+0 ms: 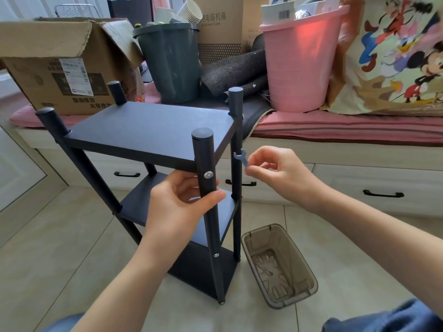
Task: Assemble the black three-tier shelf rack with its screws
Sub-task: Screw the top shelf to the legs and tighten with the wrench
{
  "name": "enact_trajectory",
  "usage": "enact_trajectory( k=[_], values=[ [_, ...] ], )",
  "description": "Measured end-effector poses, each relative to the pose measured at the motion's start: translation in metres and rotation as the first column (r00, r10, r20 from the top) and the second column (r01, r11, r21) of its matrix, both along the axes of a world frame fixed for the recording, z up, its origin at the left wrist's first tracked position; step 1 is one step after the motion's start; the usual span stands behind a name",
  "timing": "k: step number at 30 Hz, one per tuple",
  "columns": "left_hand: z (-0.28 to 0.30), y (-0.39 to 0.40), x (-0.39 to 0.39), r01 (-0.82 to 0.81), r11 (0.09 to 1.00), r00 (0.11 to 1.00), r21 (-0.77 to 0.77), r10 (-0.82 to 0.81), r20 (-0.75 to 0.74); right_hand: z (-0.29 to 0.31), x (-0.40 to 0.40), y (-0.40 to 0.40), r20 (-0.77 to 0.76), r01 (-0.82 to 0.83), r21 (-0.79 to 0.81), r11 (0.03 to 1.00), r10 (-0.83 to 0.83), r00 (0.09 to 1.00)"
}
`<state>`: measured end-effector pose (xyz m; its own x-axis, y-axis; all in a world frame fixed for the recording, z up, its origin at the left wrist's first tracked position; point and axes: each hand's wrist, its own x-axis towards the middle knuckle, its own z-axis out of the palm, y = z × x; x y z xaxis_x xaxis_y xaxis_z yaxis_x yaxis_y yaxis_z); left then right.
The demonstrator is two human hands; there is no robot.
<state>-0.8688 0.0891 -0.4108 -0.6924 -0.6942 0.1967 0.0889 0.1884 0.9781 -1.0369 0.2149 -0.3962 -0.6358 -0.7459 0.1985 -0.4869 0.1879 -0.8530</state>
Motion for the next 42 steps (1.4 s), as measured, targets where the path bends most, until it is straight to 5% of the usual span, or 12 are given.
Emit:
enact_trajectory(
  k=[2, 6, 14, 29, 42],
  values=[
    [0.0, 0.001, 0.001, -0.001, 0.999, 1.0, -0.039, 0.001, 0.008, -0.004, -0.006, -0.001, 0.026, 0.072, -0.038, 0.997, -0.071, 0.997],
    [0.001, 0.001, 0.005, 0.019, 0.996, 0.999, -0.091, -0.016, 0.035, -0.01, -0.015, -0.018, 0.34, 0.207, -0.108, 0.972, -0.159, 0.927],
    [0.008, -0.01, 0.02, 0.074, 0.995, 0.996, -0.061, -0.071, 0.051, -0.01, -0.023, -0.054, 0.636, 0.223, -0.199, 0.954, -0.047, 0.77],
    [0.025, -0.061, 0.082, 0.115, 0.988, 0.978, -0.1, -0.095, 0.185, -0.005, 0.008, -0.035, 0.453, 0.139, -0.197, 0.97, -0.036, 0.891],
    [0.015, -0.098, 0.121, -0.251, 0.948, 0.957, -0.194, 0.273, 0.096, 0.005, 0.067, -0.041, 0.501, 0.001, -0.296, 0.955, 0.154, 0.852]
  ],
)
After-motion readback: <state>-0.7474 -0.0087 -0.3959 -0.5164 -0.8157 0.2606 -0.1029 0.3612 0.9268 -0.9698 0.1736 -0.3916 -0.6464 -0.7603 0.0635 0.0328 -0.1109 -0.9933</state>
